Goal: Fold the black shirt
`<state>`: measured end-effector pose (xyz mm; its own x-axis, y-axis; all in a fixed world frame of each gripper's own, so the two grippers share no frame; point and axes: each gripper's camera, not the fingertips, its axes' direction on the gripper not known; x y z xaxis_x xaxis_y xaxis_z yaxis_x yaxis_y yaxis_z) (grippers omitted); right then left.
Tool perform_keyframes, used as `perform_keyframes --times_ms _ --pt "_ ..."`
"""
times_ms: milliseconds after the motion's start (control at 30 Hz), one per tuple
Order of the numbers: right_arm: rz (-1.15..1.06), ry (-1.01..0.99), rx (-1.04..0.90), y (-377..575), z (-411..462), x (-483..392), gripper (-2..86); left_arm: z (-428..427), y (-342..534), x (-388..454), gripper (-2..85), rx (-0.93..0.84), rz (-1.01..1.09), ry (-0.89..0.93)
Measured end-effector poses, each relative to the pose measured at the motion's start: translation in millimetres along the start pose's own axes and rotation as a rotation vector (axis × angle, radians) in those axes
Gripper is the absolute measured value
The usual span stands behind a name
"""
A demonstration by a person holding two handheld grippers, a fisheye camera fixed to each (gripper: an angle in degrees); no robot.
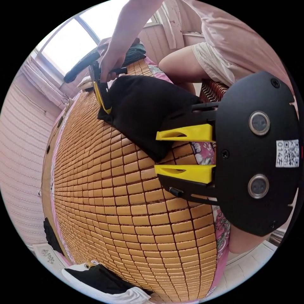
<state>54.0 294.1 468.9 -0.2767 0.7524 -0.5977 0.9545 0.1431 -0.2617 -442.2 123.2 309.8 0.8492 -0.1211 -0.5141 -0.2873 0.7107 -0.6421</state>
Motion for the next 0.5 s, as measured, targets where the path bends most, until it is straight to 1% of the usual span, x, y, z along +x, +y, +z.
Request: perform_keyframes --times_ms 67,133,300,433,467,500 --pt "0.023 0.032 0.025 5.0 1.4 0.1 13.8 1.9 2.7 7.2 9.9 0.009 0.023 -0.034" --pt "-0.014 0.057 0.028 9.4 2.3 -3.4 12.4 3.1 6.2 12.2 10.0 0.026 0.031 -0.045" --pt "-0.072 -0.020 0.020 29.5 3.0 6.4 7.5 6.2 19.5 20.9 10.9 0.100 0.011 -0.023" --pt "-0.083 -0.034 0.021 58.8 0.0 17.1 6.4 8.3 20.6 27.3 6.3 0.087 0.008 -0.050" --pt "-0.082 -0.039 0.047 71.3 -4.2 19.7 6.2 7.8 20.7 28.2 3.7 0.083 0.017 -0.032" --pt "-0.078 -0.043 0.068 78.6 -7.0 21.3 6.1 7.4 20.2 29.6 3.3 0.078 0.025 -0.009"
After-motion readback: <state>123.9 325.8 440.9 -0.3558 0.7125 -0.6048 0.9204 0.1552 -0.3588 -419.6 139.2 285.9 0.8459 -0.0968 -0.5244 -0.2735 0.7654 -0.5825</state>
